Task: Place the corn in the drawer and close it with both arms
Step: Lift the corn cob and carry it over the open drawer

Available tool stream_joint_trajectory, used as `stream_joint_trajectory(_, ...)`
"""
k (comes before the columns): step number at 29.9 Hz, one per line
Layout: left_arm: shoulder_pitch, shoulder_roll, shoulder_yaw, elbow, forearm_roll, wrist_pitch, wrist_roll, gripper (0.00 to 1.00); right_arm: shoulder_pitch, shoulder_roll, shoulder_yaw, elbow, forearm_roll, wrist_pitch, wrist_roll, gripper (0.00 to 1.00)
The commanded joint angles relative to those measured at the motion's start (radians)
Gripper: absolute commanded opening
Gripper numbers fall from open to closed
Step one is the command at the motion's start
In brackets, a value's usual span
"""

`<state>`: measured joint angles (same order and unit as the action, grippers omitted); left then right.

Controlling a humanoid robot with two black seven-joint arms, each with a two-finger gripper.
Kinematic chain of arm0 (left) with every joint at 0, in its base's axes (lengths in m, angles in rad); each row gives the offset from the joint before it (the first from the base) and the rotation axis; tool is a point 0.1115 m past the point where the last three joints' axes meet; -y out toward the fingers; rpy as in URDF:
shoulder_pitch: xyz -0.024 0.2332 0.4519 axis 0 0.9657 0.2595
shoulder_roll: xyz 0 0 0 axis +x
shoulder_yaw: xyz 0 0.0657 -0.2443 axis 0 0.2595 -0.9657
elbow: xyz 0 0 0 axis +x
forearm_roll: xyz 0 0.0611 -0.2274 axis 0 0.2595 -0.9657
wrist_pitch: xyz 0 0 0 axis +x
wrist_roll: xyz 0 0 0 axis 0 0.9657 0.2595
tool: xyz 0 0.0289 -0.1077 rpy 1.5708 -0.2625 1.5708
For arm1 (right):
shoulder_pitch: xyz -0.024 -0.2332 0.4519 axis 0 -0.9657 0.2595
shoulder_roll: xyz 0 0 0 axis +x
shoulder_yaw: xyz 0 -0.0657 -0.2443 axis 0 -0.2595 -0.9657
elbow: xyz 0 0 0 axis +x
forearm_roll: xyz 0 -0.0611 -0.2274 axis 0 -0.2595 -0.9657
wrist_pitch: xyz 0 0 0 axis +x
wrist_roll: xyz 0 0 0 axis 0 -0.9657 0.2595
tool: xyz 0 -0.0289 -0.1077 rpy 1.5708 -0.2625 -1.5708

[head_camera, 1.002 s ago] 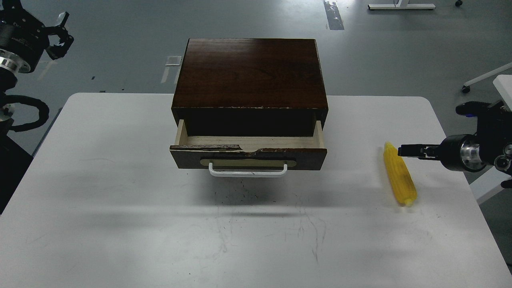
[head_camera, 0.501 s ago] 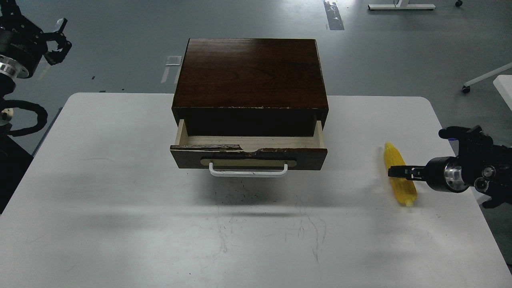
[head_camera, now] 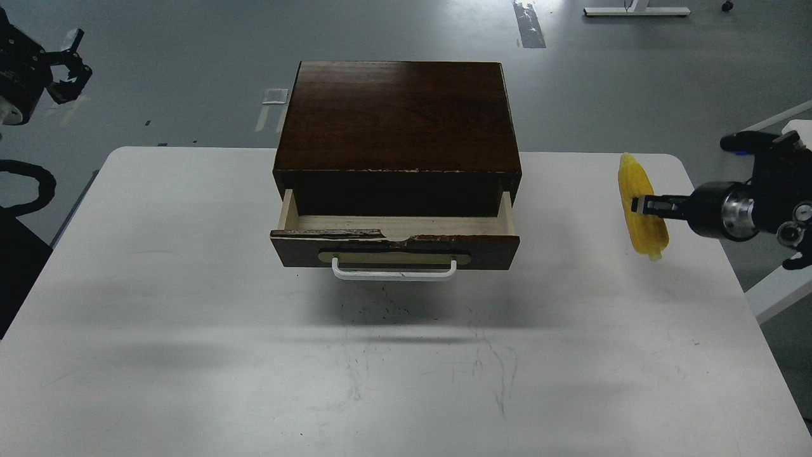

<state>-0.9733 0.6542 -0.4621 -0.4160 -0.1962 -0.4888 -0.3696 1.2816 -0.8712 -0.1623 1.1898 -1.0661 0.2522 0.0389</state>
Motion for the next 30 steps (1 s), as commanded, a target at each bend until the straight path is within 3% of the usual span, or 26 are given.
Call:
stream_joint_trajectory(1,0.001,0.005,0.000,0.000,-0.003,0.000,0.000,0.98,0.180,-0.038,0.004,0.126,-0.002,0.009,0.012,0.01)
stream_joint_trajectory(5,-0.007,0.012,0.000,0.000,0.000,0.000,0.005,0.98,0.280,-0.005,0.007,0.142,-0.015,0.009,0.056,0.01)
stream_joint_trajectory(11,-0.013,0.019,0.002,-0.001,0.001,0.000,0.014,0.98,0.354,0.177,0.018,0.139,-0.118,0.007,0.121,0.00)
stream_joint_trajectory(17,-0.010,0.050,0.002,-0.006,0.001,0.000,0.012,0.98,0.390,0.342,0.012,0.131,-0.326,0.006,0.128,0.00)
stream_joint_trajectory(30,-0.005,0.102,-0.001,-0.004,-0.002,0.000,0.008,0.98,0.369,0.501,-0.040,0.149,-0.715,0.006,0.179,0.00)
